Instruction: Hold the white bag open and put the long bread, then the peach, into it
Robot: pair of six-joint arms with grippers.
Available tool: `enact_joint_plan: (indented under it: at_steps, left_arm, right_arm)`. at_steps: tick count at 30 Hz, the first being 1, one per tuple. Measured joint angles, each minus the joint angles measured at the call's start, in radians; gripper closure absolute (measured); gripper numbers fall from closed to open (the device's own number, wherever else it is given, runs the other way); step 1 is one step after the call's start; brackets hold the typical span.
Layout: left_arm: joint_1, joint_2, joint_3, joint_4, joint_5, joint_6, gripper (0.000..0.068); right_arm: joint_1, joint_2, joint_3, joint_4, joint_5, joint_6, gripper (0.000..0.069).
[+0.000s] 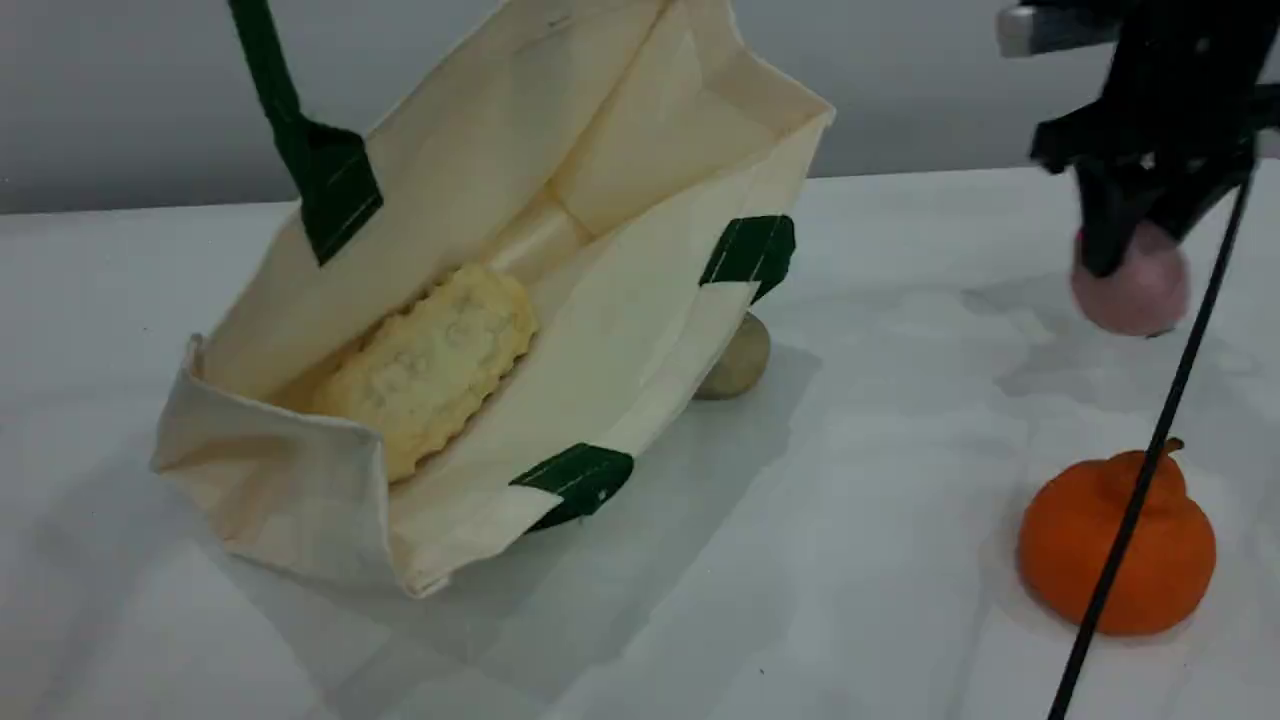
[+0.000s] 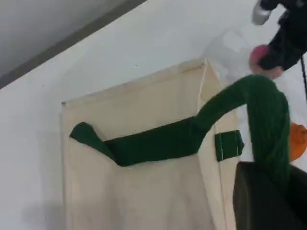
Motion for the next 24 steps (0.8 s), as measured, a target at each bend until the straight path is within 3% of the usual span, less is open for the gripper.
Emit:
enact_joint_plan:
  at_steps: [14,24]
  left_arm:
    - [0.0,0.0,0.0,0.001,0.0,0.0,0.058]
    - [0.0,0.0,0.0,0.003,0.0,0.0,0.058]
  right_arm:
    - [0.0,-0.247,0.021,0.122,0.125,0.045,0.0429]
    - [0.047,-0.542,0.312,0.276,-0.081,0.036,0.0429]
